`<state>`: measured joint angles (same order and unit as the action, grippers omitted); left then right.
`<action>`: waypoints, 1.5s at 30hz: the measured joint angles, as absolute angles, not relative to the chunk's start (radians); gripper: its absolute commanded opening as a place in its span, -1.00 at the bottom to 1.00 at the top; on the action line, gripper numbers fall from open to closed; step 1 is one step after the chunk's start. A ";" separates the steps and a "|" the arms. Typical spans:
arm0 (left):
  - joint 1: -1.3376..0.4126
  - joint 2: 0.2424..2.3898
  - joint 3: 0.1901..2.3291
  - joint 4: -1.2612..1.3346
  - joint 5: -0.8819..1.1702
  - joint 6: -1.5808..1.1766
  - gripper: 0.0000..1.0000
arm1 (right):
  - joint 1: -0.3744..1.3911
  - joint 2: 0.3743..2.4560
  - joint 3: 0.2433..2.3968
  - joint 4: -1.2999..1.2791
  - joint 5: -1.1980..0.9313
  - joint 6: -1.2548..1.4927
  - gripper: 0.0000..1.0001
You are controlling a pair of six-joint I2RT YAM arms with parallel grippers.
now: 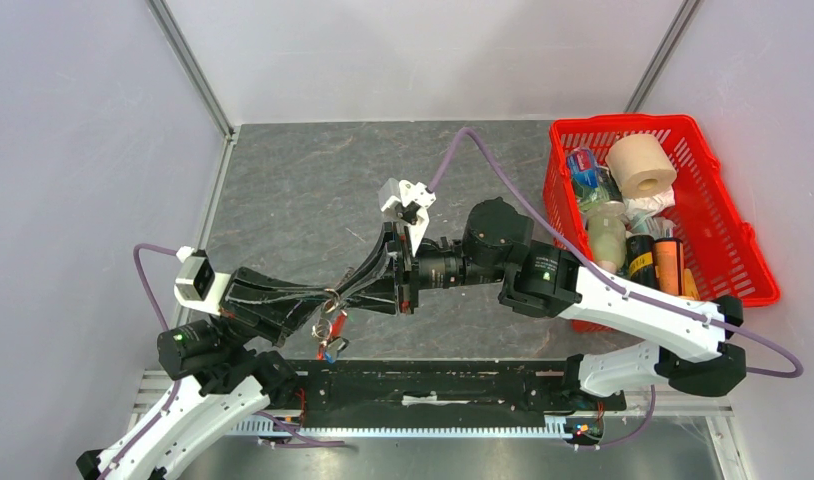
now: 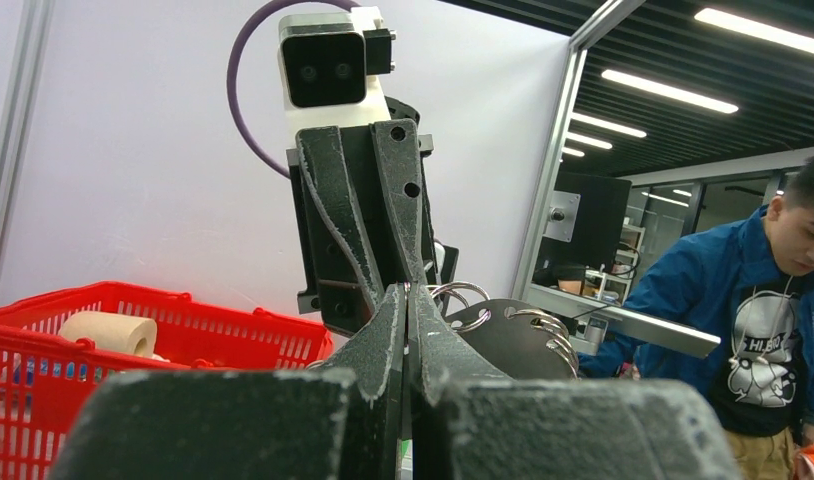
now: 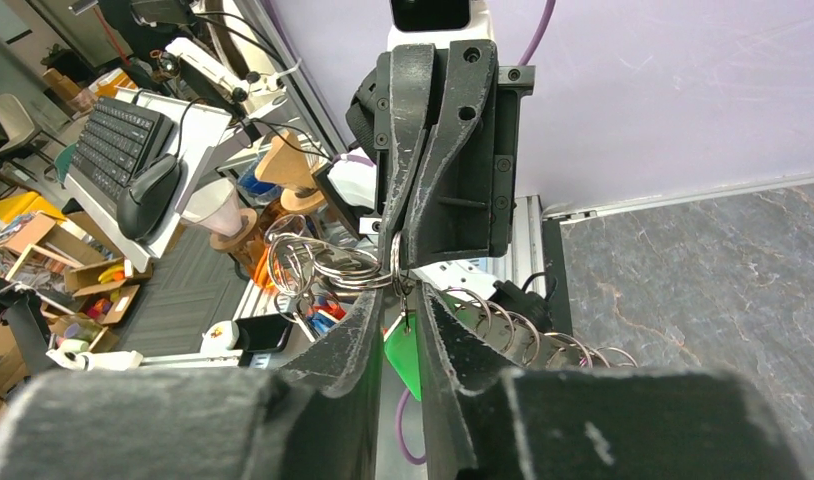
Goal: Put the keys on the keyring
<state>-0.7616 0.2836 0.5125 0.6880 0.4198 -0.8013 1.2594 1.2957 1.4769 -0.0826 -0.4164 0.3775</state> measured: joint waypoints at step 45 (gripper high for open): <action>-0.761 0.382 0.675 -0.073 0.754 -0.755 -0.22 | 1.261 1.334 1.597 -0.824 -0.574 0.031 -1.00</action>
<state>-0.7612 0.3820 0.6746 -0.0727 0.7536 -0.7547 1.2613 1.3342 1.5974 -0.8238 -0.5735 0.0315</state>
